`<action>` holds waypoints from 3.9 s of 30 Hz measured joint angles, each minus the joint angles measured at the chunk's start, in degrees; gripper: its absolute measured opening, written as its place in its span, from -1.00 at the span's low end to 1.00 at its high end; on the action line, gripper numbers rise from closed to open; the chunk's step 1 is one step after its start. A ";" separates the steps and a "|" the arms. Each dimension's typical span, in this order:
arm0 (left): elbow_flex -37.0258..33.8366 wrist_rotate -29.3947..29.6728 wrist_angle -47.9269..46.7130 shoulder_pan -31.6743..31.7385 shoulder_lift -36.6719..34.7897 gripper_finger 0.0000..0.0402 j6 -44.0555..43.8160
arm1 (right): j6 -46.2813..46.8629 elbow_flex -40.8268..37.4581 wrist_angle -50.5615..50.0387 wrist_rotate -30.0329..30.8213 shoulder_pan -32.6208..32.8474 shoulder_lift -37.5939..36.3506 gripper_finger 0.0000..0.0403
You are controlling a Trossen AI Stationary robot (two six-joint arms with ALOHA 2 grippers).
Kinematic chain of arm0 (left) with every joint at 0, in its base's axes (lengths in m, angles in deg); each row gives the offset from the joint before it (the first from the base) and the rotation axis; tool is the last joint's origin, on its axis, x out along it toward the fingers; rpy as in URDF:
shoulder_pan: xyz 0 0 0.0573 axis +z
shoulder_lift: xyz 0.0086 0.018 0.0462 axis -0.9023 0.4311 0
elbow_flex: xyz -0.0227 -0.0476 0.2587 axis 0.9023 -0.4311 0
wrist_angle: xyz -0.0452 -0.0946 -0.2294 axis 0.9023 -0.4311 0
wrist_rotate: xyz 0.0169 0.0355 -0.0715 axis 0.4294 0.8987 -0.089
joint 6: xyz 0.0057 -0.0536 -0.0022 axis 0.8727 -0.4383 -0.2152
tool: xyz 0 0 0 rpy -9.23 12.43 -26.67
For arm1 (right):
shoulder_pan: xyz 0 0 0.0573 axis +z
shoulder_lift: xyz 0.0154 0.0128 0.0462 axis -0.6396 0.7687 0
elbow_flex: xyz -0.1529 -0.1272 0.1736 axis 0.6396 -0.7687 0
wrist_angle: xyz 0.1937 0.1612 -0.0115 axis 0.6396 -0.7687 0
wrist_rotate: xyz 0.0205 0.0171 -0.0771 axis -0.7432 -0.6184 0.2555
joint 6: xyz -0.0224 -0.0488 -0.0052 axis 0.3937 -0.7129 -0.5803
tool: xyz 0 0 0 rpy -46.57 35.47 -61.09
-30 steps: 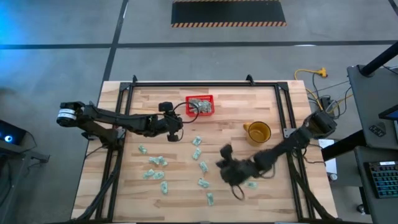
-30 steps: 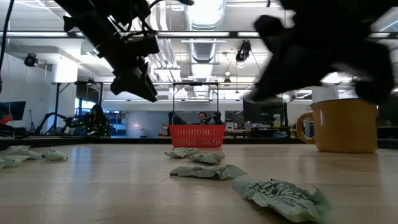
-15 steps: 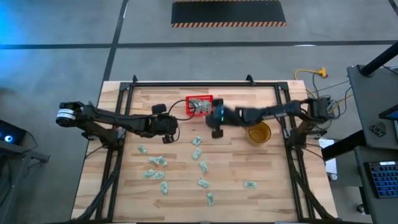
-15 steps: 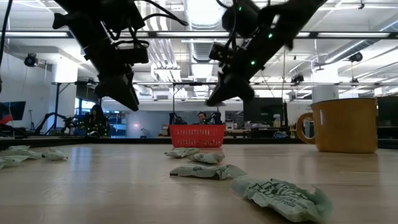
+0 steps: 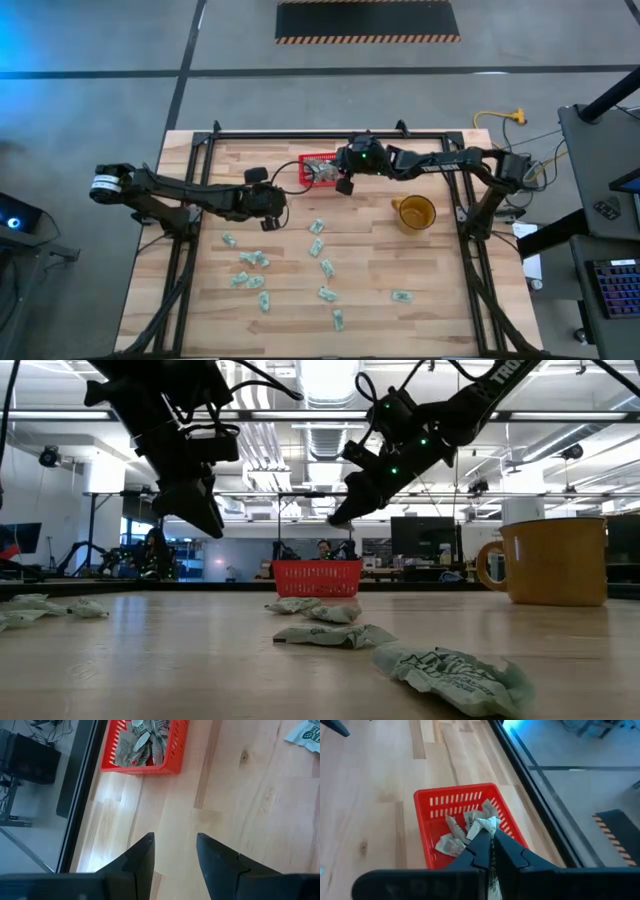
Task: Pick and place Stevia / Truvia into bins
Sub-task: Put the white stevia packet into the red bin
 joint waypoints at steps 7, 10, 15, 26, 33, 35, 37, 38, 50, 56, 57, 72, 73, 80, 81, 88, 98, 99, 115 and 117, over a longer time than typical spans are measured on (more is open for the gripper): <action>0.00 0.01 0.07 -0.04 0.00 -0.35 0.01 | -0.20 0.22 2.83 -0.17 0.02 3.42 -0.90; -0.02 0.01 0.06 -0.04 0.00 -0.35 0.03 | -0.67 0.65 2.79 -0.17 -0.01 5.07 -0.78; -0.02 -0.14 0.02 -0.04 0.00 -0.35 -0.18 | -1.14 1.27 2.73 -0.05 -0.15 5.90 -0.49; -0.58 -21.20 -0.01 -1.33 0.00 -0.35 -5.58 | -3.73 2.14 -12.09 -6.20 2.52 -2.93 -0.21; -3.59 -24.41 -0.65 -5.03 0.00 -0.35 -7.96 | -4.22 1.69 -27.93 -18.46 7.37 -9.55 -0.27; -3.85 -26.91 -1.80 -5.96 0.00 -0.35 -9.54 | -3.86 1.26 -30.83 -19.61 9.40 -11.06 -0.29; -3.76 -29.59 -3.99 -6.80 0.00 -0.35 -11.97 | -3.52 0.49 -31.89 -19.69 11.76 -12.41 -0.31; -3.60 -30.92 -5.13 -7.23 0.00 -0.35 -13.32 | -3.53 0.08 -32.17 -19.69 12.95 -13.00 -0.32; -3.18 -36.98 -6.36 -15.47 0.55 -0.35 -21.39 | -1.84 -0.94 -32.35 -19.02 24.71 -13.75 -0.39; -3.45 -32.98 -6.34 -18.75 0.55 -0.35 -19.67 | -1.36 -2.01 -32.31 -18.88 26.47 -13.47 -0.44; -3.65 -32.21 -6.25 -19.04 0.59 -0.35 -18.64 | -1.09 -2.26 -31.94 -18.85 26.57 -13.47 -0.45; -3.85 -31.70 -5.64 -19.43 7.55 -0.35 -14.92 | -0.21 -3.37 -31.86 -18.86 26.56 -13.45 -0.57; -3.82 -31.73 -5.51 -19.43 8.04 -0.35 -14.90 | -0.06 -3.37 -31.86 -18.86 26.53 -13.45 -0.58; -3.36 -31.79 -5.68 -19.42 9.15 -0.35 -14.64 | 0.12 -3.37 -31.86 -18.86 26.53 -13.45 -0.63; -3.26 -31.77 -5.77 -19.42 9.18 -0.36 -14.63 | 0.16 -3.37 -31.86 -18.86 26.53 -13.45 -0.64; -2.22 -31.61 -5.63 -19.41 9.16 -0.59 -14.68 | 0.34 -3.37 -31.86 -18.88 26.53 -13.45 -0.66; -2.12 -27.66 -5.27 -19.39 9.16 -0.97 -14.65 | 2.24 -3.34 -31.86 -18.91 26.53 -13.45 -0.66; -2.12 -25.42 -4.91 -19.37 9.16 -0.96 -14.05 | 2.24 -3.34 -31.86 -18.91 26.56 -13.45 -0.66; -2.69 11.49 34.92 -15.45 9.16 -0.95 26.03 | 10.51 -4.25 -31.84 -18.87 27.38 -13.45 -0.66; -2.67 11.62 40.28 -13.12 9.16 -0.95 30.00 | 11.76 -4.33 -31.80 -18.82 27.94 -13.45 -0.66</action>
